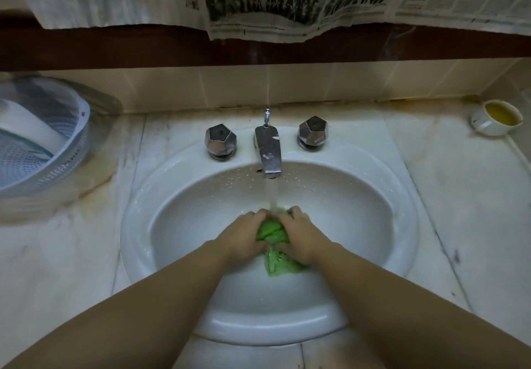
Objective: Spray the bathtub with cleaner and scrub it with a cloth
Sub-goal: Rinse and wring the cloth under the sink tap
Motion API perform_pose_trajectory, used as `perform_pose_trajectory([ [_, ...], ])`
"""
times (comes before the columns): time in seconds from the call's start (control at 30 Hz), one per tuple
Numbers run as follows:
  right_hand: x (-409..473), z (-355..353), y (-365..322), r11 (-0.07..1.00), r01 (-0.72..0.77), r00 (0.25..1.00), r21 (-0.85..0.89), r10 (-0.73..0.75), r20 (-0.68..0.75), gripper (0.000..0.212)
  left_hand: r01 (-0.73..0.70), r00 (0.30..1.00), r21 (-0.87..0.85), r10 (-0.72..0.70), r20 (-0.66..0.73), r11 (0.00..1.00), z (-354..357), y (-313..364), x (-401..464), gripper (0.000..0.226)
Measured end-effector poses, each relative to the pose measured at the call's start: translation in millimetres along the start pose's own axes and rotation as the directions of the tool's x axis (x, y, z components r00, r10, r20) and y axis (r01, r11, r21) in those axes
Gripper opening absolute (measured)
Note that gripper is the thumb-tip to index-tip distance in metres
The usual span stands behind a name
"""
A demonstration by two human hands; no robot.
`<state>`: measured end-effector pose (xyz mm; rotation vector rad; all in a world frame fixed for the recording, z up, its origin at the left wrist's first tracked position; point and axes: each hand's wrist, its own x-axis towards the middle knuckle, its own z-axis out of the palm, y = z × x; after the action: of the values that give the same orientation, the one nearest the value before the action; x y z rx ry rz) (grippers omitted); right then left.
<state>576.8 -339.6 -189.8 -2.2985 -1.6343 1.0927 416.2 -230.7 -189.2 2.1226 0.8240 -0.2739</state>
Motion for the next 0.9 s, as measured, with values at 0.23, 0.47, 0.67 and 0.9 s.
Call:
perform_pose_trajectory([
  [0.23,12.0,-4.0,-5.3,0.994,-0.018,0.966,0.105,0.045,-0.253,0.019,0.048,0.961,-0.103,-0.073,-0.265,0.994,-1.6,6.7,12.8,0.013],
  [0.47,3.3,-13.4,-20.6,0.801,-0.016,0.974,0.598,0.147,-0.170,0.026,0.002,0.995,-0.259,-0.029,-0.100,0.966,-15.7,15.7,0.9,0.024],
  [0.67,-2.3,-6.5,-5.4,0.955,-0.037,0.999,0.294,0.044,-0.019,0.036,0.104,0.991,-0.243,-0.079,0.111,0.964,-15.4,-3.5,3.2,0.041],
  [0.9,-13.9,-9.8,-2.8,0.981,-0.143,0.984,0.130,0.126,0.128,0.041,0.031,0.997,-0.030,-0.029,0.068,0.999,-13.4,-9.5,-1.6,0.030],
])
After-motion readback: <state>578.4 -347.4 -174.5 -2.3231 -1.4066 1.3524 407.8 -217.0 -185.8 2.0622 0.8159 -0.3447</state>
